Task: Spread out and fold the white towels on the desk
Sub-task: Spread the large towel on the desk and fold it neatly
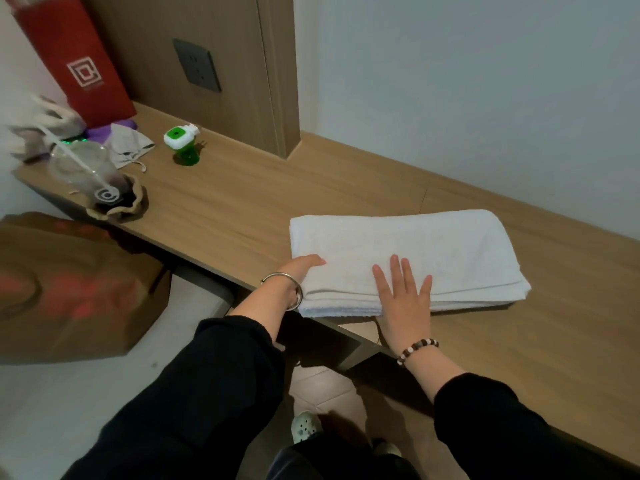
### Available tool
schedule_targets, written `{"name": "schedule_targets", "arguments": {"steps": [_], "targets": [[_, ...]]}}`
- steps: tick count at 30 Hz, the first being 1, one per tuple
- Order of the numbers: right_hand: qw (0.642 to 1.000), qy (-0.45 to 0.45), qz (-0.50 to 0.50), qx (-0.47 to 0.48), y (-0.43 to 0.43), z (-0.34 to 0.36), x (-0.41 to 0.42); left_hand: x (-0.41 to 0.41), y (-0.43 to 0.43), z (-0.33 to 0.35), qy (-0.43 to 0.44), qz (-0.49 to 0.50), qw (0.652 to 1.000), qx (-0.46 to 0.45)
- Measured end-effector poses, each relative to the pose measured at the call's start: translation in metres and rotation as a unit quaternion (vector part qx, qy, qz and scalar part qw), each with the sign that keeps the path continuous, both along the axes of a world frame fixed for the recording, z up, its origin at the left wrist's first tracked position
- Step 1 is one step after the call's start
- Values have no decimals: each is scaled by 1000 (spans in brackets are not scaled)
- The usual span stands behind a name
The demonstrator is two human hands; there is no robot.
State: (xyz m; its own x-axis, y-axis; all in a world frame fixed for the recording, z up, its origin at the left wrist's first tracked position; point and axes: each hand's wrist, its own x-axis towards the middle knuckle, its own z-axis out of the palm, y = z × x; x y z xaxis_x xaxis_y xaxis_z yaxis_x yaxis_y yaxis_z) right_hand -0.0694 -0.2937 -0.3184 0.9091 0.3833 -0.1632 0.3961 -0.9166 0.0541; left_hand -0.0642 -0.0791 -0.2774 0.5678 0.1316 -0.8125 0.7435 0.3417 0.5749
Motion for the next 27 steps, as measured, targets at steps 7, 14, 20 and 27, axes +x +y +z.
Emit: {"name": "schedule_targets", "arguments": {"steps": [7,14,20,27], "targets": [[995,-46,84,24,29,30,29,6,38,35,18,3,1000,19],[989,-46,89,105,93,126,85,9,76,85,-196,196,946,-170],[957,4,12,290,142,202,93,-8,75,146,-266,77,961,-21],[798,128,-186,559,194,233,64,-49,92,181,-201,-223,932,204]]}}
